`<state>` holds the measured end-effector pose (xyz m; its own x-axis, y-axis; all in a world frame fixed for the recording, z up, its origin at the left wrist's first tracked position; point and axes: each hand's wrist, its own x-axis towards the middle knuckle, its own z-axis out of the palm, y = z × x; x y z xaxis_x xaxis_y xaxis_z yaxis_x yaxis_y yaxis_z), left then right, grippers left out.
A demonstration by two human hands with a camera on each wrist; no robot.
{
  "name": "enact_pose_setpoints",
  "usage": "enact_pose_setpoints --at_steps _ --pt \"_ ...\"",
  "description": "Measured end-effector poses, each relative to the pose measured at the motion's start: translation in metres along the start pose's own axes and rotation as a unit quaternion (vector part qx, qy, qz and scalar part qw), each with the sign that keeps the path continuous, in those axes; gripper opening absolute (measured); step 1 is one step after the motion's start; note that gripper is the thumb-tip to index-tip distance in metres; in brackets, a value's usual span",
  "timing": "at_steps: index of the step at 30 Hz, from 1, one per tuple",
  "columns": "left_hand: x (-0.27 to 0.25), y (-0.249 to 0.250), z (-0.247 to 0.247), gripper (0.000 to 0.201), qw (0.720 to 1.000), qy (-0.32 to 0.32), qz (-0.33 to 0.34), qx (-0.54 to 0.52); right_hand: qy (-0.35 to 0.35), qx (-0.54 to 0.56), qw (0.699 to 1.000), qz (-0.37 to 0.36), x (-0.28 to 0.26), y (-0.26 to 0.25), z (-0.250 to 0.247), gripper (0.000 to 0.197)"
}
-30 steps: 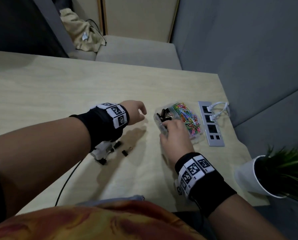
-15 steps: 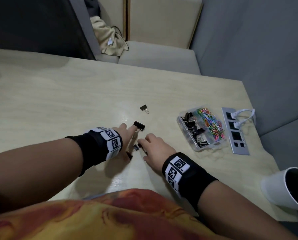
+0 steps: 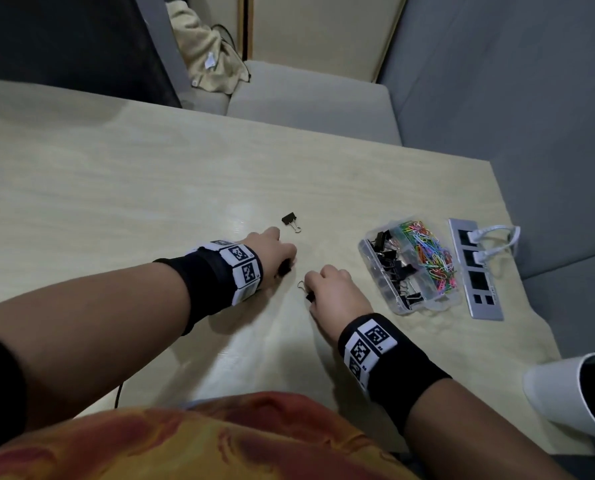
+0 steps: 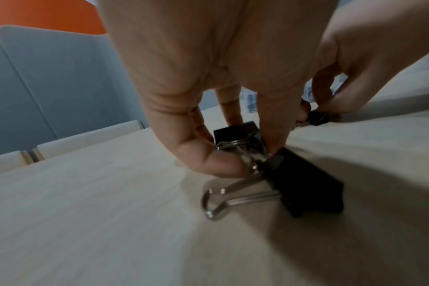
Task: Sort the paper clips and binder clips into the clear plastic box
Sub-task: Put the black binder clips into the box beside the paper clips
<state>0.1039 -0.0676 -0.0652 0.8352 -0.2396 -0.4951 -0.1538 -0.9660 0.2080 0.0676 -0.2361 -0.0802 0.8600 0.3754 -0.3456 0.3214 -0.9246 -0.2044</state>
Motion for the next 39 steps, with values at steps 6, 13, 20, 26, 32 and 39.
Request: enact_pose_setpoints --at_steps 6,13,20,26,32,39 --pt "0.004 -0.007 0.006 0.037 0.997 -0.006 -0.025 -0.069 0.022 0.037 0.999 0.017 0.006 0.003 -0.004 0.018" --pt "0.0 -0.01 0.0 0.039 0.995 0.021 -0.046 -0.08 0.006 -0.006 0.997 -0.07 -0.008 -0.005 0.003 0.043" --pt "-0.007 0.015 -0.02 0.03 0.994 0.065 -0.038 -0.076 0.021 -0.017 0.999 -0.039 -0.022 0.007 0.01 0.029" --pt "0.002 0.067 -0.041 0.027 0.986 0.091 0.011 -0.14 0.062 0.081 0.995 0.021 -0.042 0.043 0.007 0.021" --pt "0.023 0.124 -0.05 0.022 0.953 0.12 0.031 -0.276 0.188 0.214 0.955 0.08 -0.063 0.069 -0.024 0.015" --pt "0.042 0.146 -0.048 0.038 0.933 0.072 0.029 -0.35 0.19 0.194 0.945 0.183 -0.054 0.106 -0.049 0.03"
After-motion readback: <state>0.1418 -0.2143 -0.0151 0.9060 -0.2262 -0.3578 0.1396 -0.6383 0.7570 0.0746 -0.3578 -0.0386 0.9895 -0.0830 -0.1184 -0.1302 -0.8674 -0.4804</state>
